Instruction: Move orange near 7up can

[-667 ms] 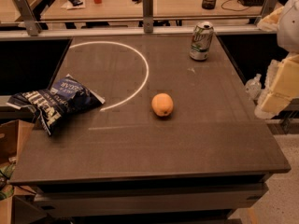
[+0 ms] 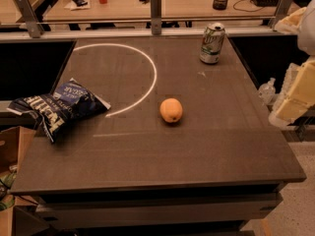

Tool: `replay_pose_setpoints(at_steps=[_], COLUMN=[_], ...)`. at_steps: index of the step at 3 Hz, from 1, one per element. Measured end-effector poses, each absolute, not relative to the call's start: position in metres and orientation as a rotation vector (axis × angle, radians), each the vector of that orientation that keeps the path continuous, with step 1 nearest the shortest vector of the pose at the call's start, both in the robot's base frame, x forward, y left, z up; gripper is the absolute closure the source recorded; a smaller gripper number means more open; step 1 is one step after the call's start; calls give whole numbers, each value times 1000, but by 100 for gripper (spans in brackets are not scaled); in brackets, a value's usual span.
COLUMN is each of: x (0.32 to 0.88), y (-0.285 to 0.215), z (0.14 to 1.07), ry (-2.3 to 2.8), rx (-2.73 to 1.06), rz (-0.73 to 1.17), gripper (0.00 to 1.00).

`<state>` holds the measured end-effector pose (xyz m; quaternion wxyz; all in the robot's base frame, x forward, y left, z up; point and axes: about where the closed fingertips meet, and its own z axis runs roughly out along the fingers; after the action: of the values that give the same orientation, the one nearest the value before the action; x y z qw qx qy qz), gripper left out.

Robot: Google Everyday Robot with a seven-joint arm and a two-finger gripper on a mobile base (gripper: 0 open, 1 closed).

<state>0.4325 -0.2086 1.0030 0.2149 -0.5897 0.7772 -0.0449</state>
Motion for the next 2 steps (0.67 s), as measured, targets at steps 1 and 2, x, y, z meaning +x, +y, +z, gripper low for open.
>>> replay_pose_setpoints(at_steps=[1,2], x=[416,400], y=[-201,-199], z=[1001,986], ry=[2110,2032], rx=[-1554,-1473], rz=[-27,78], gripper=[0,0])
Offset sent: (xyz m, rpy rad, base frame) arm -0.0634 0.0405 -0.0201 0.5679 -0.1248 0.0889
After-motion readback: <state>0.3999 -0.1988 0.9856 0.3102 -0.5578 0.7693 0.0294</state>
